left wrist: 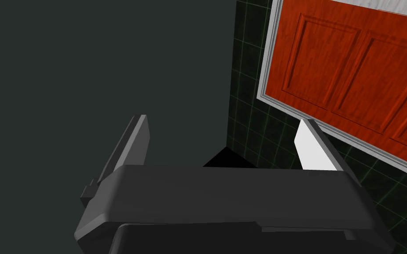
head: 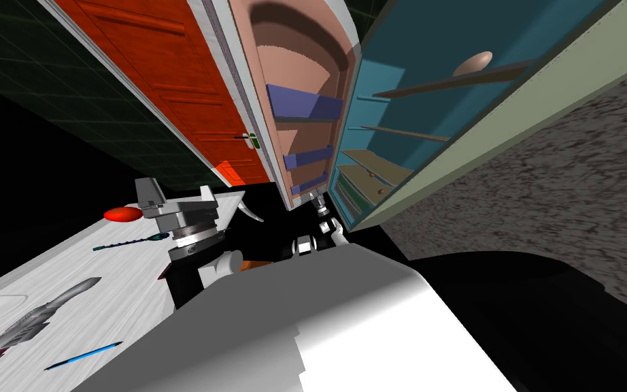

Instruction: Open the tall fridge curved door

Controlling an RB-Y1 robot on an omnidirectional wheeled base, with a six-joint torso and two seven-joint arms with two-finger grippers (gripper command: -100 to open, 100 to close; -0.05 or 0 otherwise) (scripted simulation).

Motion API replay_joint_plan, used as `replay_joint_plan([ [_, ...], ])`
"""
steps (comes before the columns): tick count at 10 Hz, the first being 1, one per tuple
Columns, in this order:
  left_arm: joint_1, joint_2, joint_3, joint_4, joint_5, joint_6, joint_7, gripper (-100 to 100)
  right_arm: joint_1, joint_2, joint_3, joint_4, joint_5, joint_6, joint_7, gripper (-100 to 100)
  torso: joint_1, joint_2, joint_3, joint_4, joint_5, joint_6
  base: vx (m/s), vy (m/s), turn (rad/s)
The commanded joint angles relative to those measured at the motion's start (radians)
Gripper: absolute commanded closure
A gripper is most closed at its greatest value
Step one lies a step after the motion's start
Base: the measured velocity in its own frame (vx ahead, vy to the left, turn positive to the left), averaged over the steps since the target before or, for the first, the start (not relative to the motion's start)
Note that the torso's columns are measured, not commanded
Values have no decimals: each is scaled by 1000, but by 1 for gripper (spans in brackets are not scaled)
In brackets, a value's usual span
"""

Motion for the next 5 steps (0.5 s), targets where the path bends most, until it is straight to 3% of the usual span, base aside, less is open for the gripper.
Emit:
replay_joint_plan([
  [1, 0, 0, 0, 0, 0, 0, 0, 0, -36, -2, -4, -34, 5, 68, -18, -100, 0, 1, 0, 0, 0, 0, -62, -1, -23],
  [2, 0, 0, 0, 0, 0, 0, 0, 0, -31, -4, -5, -22, 3, 50, -15, -100, 0, 1, 1, 0, 0, 0, -28, 1, -3],
  [3, 0, 0, 0, 0, 0, 0, 0, 0, -33, -4, -5, -20, 3, 53, -16, 0, 0, -1, 0, 0, 0, 0, -6, 0, 1],
  [5, 0, 0, 0, 0, 0, 0, 0, 0, -33, -4, -5, -21, 3, 52, -16, 0, 0, -1, -1, 0, 0, 0, 0, 0, 0],
])
